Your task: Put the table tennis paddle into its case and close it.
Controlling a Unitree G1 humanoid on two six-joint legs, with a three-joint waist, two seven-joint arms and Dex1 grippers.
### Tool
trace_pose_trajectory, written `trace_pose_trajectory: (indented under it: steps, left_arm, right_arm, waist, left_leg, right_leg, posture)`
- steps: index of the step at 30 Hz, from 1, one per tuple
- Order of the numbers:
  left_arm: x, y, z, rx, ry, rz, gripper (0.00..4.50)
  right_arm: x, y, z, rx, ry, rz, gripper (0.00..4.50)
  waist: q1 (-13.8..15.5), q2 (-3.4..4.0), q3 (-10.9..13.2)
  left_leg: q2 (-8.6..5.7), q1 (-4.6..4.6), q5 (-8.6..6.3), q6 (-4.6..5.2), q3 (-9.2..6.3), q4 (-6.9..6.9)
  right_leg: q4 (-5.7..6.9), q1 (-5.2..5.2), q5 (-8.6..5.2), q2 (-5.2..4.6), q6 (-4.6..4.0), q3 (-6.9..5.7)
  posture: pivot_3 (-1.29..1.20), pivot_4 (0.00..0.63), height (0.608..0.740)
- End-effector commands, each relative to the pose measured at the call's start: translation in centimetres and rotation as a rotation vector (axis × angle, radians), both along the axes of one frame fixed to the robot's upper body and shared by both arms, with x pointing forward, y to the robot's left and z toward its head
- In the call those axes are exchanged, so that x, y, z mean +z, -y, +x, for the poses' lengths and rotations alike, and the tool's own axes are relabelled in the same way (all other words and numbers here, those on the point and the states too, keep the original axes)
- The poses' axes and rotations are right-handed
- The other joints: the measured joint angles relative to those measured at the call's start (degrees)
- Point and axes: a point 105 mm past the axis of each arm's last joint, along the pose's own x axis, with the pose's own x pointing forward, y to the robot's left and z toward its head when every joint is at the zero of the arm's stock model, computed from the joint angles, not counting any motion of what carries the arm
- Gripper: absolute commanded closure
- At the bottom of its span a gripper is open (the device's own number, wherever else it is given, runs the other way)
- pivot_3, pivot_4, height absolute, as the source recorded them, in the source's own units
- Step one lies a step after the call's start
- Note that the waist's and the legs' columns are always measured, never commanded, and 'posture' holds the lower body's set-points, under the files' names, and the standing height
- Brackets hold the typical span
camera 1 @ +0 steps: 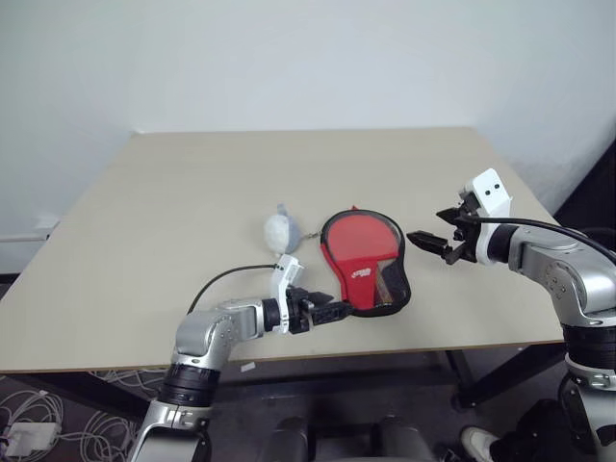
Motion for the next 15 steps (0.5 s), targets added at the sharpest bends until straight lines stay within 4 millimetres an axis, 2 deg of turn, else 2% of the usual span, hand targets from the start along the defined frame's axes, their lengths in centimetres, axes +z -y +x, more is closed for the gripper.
trace_pose_trajectory:
  steps: [1, 6, 12, 15]
  left_arm:
    - [-0.6, 0.5, -0.6, 0.006, -0.090, -0.018, 0.06]
    - [-1.1, 1.9, -0.6, 0.028, -0.253, -0.047, 0.06]
    - [-1.4, 2.8, -0.2, 0.041, -0.328, -0.033, 0.06]
    - [-1.4, 3.2, 0.2, 0.056, -0.355, -0.048, 0.06]
  right_arm:
    - [1.5, -0.4, -0.2, 0.006, 0.056, 0.018, 0.00]
    - [1.3, -0.9, -0.3, 0.001, 0.047, 0.038, 0.00]
    - [1.2, -1.4, -0.4, 0.000, 0.045, 0.050, 0.00]
    - [1.2, -1.5, -0.4, -0.001, 0.046, 0.055, 0.00]
  waist:
    - [-0.03, 0.01, -0.01]
    - [0.86, 0.02, -0.07]
    - [1.97, 0.02, -0.09]
    - [2.41, 0.06, -0.12]
  left_leg:
    - [0.00, 0.01, 0.00, 0.00, 0.01, 0.00]
    - [-0.02, 0.08, 0.00, 0.00, 0.00, 0.02]
    - [-0.11, 0.84, -0.24, 0.18, 0.03, 0.05]
    - [-0.10, 0.84, -0.24, 0.17, 0.03, 0.04]
  right_leg:
    - [0.00, 0.00, 0.00, 0.00, 0.00, 0.01]
    - [0.00, 0.10, -0.01, -0.01, 0.02, 0.00]
    - [-0.25, 0.98, -0.19, -0.09, 0.24, 0.00]
    - [-0.25, 0.97, -0.19, -0.09, 0.24, 0.00]
  posture:
    - [0.00, 0.000, 0.740]
    - [0.00, 0.000, 0.740]
    - [0.00, 0.000, 0.740]
    - [0.00, 0.000, 0.740]
